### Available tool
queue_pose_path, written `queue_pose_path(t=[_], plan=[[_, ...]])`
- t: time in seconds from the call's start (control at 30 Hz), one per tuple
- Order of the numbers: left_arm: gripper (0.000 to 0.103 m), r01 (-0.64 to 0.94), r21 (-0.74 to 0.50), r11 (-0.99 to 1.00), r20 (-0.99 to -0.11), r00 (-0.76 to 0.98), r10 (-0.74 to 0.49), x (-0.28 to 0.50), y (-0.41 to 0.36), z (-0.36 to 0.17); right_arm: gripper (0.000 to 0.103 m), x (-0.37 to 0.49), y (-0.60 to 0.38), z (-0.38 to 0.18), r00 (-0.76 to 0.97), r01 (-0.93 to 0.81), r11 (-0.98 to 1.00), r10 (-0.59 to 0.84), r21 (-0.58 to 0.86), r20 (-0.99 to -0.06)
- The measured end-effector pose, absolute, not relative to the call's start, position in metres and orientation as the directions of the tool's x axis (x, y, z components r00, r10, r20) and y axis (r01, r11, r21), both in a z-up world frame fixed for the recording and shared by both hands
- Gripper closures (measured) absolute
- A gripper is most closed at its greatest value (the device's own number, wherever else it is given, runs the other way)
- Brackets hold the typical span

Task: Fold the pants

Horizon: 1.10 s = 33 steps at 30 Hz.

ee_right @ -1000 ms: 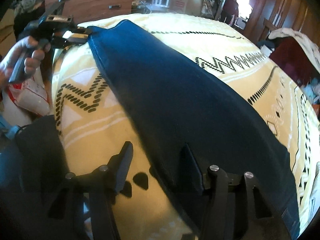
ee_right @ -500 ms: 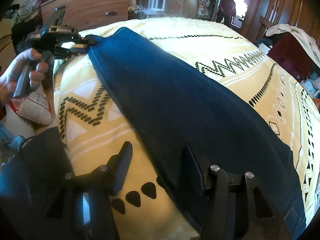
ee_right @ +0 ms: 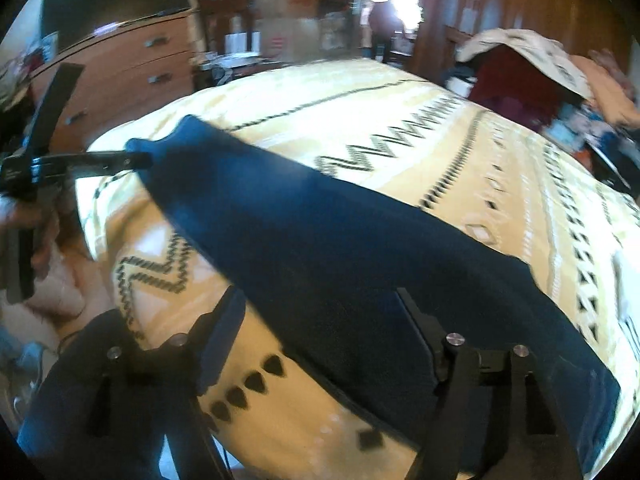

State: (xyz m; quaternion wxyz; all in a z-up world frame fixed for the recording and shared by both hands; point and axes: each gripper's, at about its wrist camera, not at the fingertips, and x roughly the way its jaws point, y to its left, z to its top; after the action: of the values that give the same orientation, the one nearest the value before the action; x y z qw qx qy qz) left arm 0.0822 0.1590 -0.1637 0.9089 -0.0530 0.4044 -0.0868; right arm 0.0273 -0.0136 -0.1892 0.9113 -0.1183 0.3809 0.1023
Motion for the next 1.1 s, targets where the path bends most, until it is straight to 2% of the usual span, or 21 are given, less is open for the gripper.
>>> queue_pose_path(t=[0.17,0.23,0.33,0.5,0.87,0.97,1.1], plan=[[0.039,0.17,-0.12,0.978,-0.709,0.675,-0.204,0.069,0.111,-0.15,0.012,0.009,-0.047,-0.173,0.714,-0.102,0.984,-0.029,-0.145,-0.7],[0.035,0.19,-0.125,0.974,-0.701,0.678,-0.223,0.068,0.093,-0.145,0.011,0.002,-0.061,-0.166,0.712,-0.017,0.99,-0.087,-0.141,-0.696],[0.035,0.217,-0.129,0.968,-0.705,0.667,-0.243,0.071,0.077,-0.144,0.01,-0.002,-0.078,-0.159,0.704,0.054,0.989,-0.135,-0.137,-0.697],[0.035,0.231,-0.135,0.963,-0.708,0.658,-0.257,0.071,0.065,-0.144,0.01,-0.008,-0.096,-0.155,0.682,0.099,0.981,-0.188,-0.166,-0.706],[0.035,0.173,-0.132,0.976,-0.718,0.663,-0.214,0.073,0.083,-0.15,0.01,0.002,-0.097,-0.157,0.674,0.102,0.982,-0.187,-0.161,-0.715],[0.035,0.126,-0.196,0.973,-0.725,0.649,-0.23,0.078,0.113,-0.161,0.01,0.005,-0.091,-0.16,0.673,0.081,0.984,-0.17,-0.157,-0.72],[0.036,-0.046,-0.372,0.927,-0.725,0.638,-0.26,0.084,0.192,-0.193,0.01,0.002,-0.086,-0.167,0.678,0.035,0.986,-0.142,-0.161,-0.721]])
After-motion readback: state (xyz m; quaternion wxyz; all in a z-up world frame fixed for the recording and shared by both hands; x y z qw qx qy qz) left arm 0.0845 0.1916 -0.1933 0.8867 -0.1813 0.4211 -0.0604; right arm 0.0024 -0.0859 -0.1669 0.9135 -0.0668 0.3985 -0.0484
